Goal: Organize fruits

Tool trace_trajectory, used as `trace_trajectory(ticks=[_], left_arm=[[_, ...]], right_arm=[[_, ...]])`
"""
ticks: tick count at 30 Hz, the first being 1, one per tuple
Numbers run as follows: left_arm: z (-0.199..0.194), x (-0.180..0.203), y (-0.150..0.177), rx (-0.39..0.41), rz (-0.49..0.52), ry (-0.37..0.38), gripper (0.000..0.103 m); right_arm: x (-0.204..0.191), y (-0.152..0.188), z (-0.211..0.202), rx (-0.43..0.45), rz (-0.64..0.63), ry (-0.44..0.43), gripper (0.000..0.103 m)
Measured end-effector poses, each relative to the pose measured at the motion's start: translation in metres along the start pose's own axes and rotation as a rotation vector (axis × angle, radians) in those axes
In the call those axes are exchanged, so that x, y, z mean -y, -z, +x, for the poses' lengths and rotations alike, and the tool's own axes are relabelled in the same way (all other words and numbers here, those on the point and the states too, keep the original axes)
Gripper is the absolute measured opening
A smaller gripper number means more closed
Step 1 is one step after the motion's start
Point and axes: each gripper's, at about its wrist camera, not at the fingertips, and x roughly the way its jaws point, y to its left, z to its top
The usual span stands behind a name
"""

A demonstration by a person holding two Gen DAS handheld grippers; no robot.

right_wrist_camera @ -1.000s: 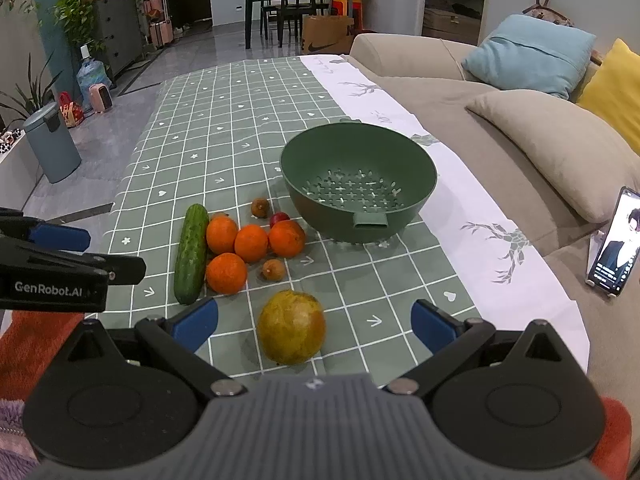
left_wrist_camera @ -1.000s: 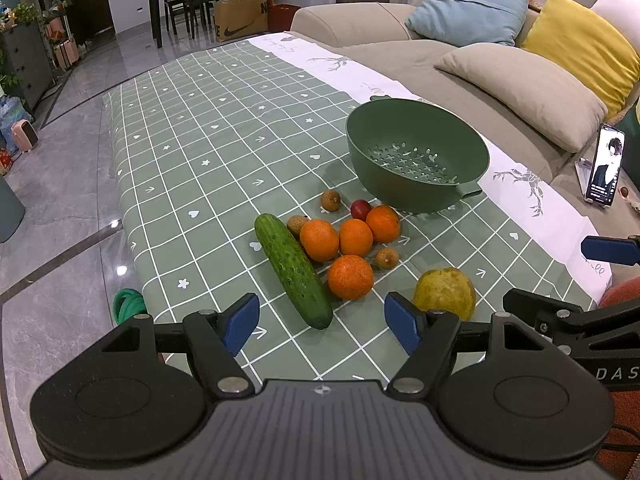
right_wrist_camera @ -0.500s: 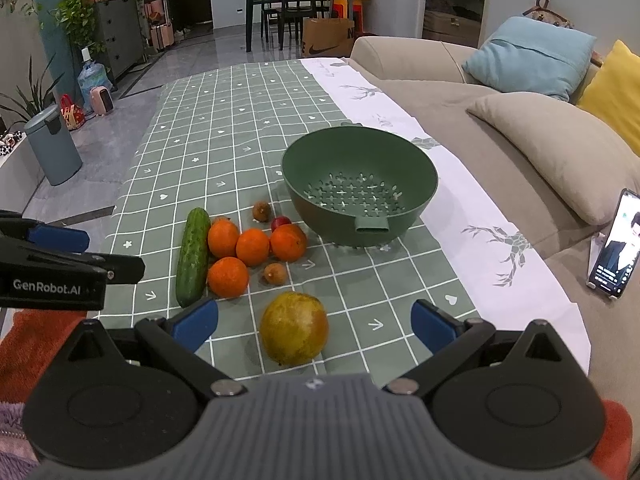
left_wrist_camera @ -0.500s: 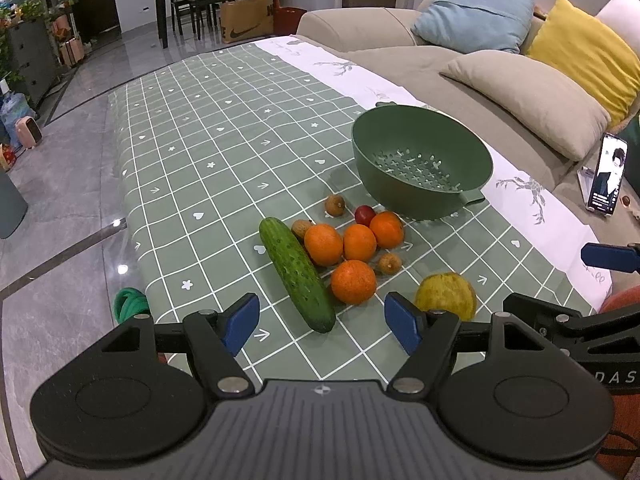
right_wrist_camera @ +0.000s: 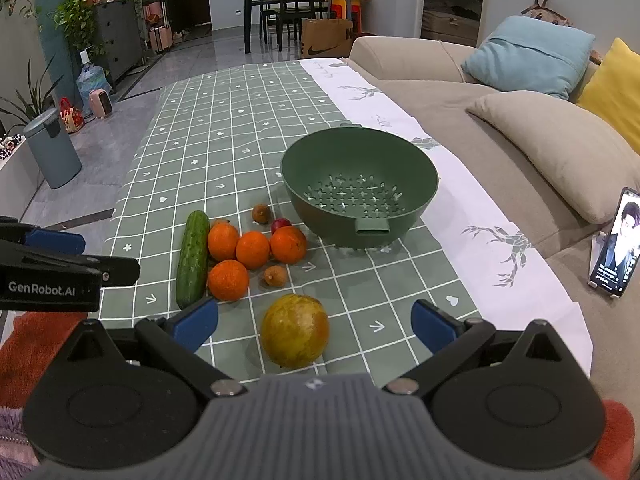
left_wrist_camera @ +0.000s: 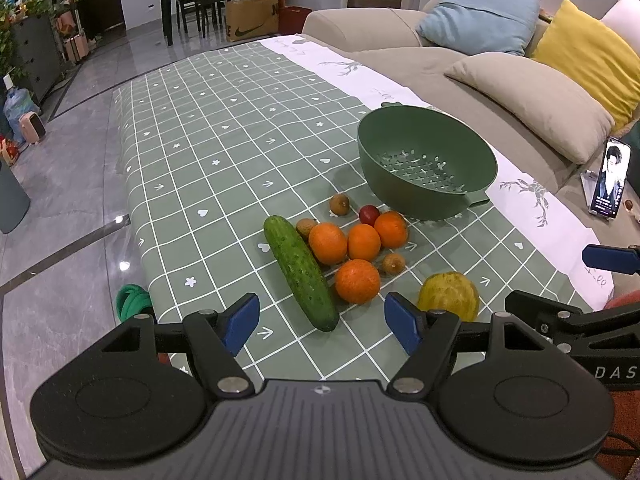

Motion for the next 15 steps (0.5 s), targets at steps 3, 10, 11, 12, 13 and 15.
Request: trace_trajectory(ticks=[3, 10, 11, 12, 13, 15], left_arm=[[0.0, -0.0003, 0.0001, 0.0, -0.001, -0.001, 0.084], [-0.0004, -0.001, 0.0003, 0.002, -0.002, 0.0, 0.084], [-0.0002, -0.0006, -0.0001, 0.0, -0.001, 0.0, 0.084], [-0.0002, -0.0006, -0.0001, 0.0, -0.001, 0.0, 0.084], [-0.0002, -0.001, 0.0001, 0.0, -0.001, 0.0, 0.084], [-0.0002, -0.0006, -0.0002, 0.0, -0.001, -0.001, 0.084]], right_arm=[[-0.0003, 0.0001, 0.0006, 0.0, 0.002, 0.0, 0.099], [-0.001, -0.0005, 0.0017, -0.002, 0.003, -0.008, 0.099], [-0.0012, -0.0003, 0.0018, -0.002, 0.002, -0.007, 0.099], [-0.0009, -0.0006, 0.002, -0.002, 0.002, -0.007, 0.099], [-0.0006, -0.0006, 0.0021, -0.002, 0.003, -0.008, 0.099], [-0.0007, -0.0006, 0.0021, -0.003, 0.004, -0.006, 0.099]])
